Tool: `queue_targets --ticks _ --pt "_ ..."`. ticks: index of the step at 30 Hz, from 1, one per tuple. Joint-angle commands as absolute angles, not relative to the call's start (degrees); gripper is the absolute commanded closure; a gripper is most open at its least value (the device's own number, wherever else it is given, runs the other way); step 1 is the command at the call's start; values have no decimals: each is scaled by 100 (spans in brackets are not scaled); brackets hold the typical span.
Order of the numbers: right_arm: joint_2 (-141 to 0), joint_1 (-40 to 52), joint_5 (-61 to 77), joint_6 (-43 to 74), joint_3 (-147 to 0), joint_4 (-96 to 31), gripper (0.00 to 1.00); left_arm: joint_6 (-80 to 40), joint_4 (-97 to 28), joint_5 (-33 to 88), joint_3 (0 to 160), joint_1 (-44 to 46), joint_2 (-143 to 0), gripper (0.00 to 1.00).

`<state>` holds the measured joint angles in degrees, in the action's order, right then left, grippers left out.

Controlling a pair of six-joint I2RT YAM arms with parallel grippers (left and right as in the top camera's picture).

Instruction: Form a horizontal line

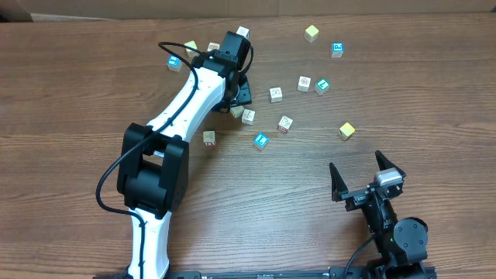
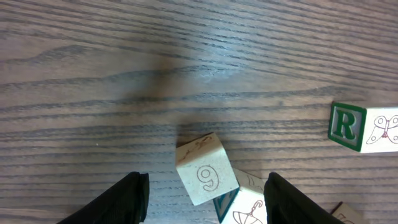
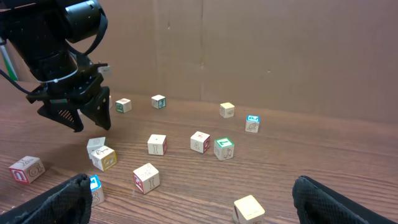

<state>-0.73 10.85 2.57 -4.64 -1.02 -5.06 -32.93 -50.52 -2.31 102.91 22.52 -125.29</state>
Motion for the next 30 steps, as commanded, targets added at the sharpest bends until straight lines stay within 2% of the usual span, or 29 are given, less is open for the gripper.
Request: queue_targets --ticks 1,18,30 --pt "-12 1081 244 -432 -45 -467 0 -3391 -5039 -360 10326 2300 -12628 42" --pt "-12 1081 244 -434 -45 -467 0 -3500 -5048 -364 10248 2344 -12628 45" --pt "-12 1081 244 -434 -45 -467 0 -3645 -4377 -360 9636 2344 -12628 44"
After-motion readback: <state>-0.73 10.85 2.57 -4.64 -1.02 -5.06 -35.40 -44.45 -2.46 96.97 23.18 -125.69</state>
